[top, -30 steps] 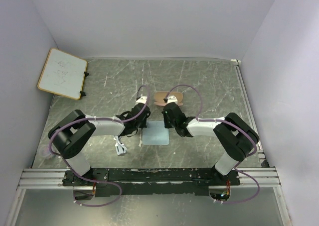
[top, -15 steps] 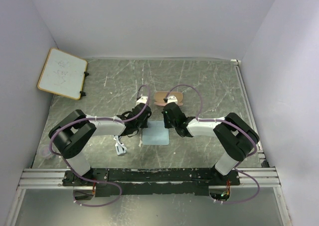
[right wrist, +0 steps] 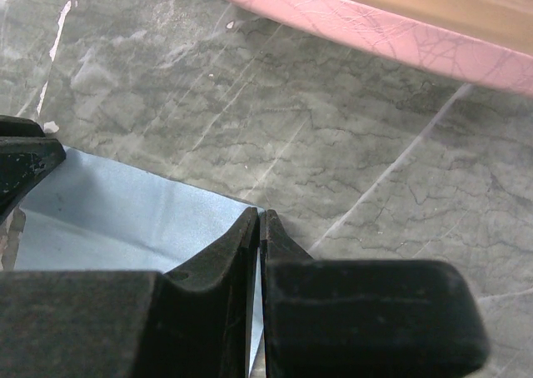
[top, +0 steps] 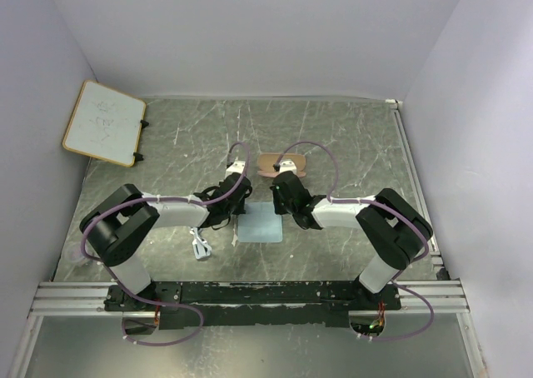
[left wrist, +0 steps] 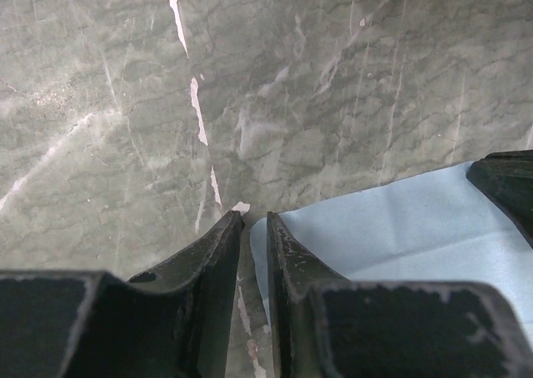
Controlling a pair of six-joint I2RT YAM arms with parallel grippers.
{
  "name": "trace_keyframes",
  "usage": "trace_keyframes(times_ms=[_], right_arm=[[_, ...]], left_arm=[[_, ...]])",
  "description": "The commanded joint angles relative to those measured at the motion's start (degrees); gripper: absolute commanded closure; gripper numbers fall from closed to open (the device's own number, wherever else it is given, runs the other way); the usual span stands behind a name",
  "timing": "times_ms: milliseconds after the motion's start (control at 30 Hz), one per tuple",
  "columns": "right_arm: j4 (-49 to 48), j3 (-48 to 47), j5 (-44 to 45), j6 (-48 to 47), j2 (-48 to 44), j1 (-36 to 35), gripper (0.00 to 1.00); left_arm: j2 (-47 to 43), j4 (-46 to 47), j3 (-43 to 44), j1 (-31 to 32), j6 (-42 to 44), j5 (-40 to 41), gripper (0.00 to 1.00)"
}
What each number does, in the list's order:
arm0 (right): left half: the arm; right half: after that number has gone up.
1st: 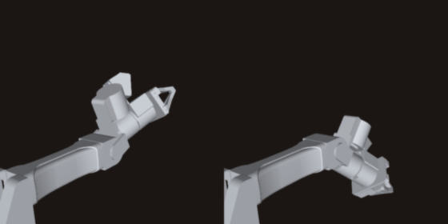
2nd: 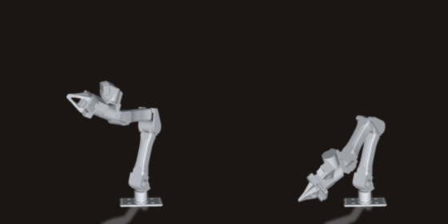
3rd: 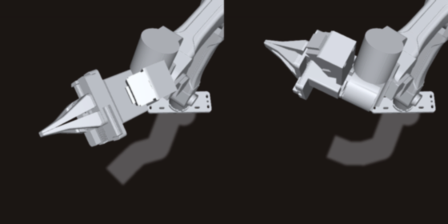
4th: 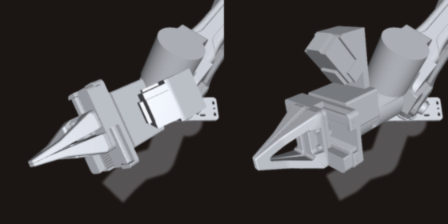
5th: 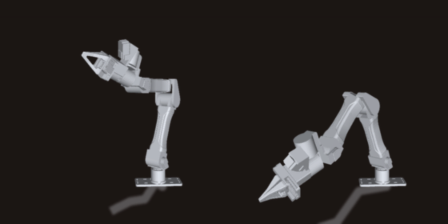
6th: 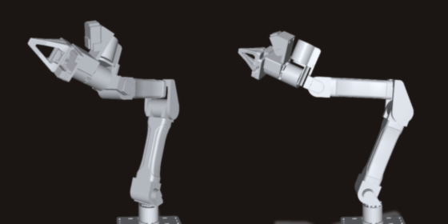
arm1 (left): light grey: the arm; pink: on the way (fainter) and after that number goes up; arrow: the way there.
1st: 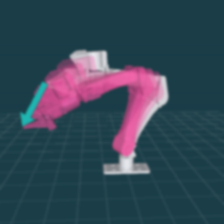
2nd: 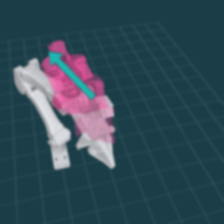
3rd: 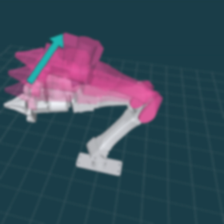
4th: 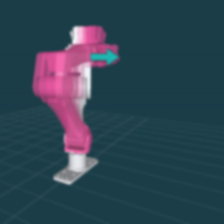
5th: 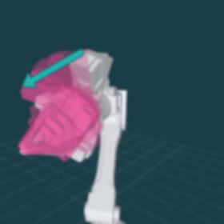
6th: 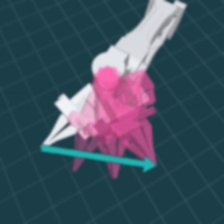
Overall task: Organize the sunglasses
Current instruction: Fold the glasses cleaning cloth at the center of the board.
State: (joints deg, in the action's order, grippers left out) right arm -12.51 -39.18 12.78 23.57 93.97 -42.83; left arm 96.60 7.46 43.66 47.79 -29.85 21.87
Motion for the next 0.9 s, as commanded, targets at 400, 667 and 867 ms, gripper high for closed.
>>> trace_keyframes(times_ms=[400,667,867], right_arm=[[-0.23,0.68,-0.05,0.68,0.93,0.20,0.95],[-0.15,0.87,0.23,0.84,0.80,0.20,0.96],[-0.19,0.92,0.03,0.71,0.69,0.20,0.96]], left_arm=[[-0.09,-6.32,-1.74,0.61,-1.54,-0.40,0.66],[-1.32,-8.02,-1.71,0.63,-2.12,-0.19,0.65],[1.25,-6.94,-0.80,0.62,-2.06,-0.66,0.66]])
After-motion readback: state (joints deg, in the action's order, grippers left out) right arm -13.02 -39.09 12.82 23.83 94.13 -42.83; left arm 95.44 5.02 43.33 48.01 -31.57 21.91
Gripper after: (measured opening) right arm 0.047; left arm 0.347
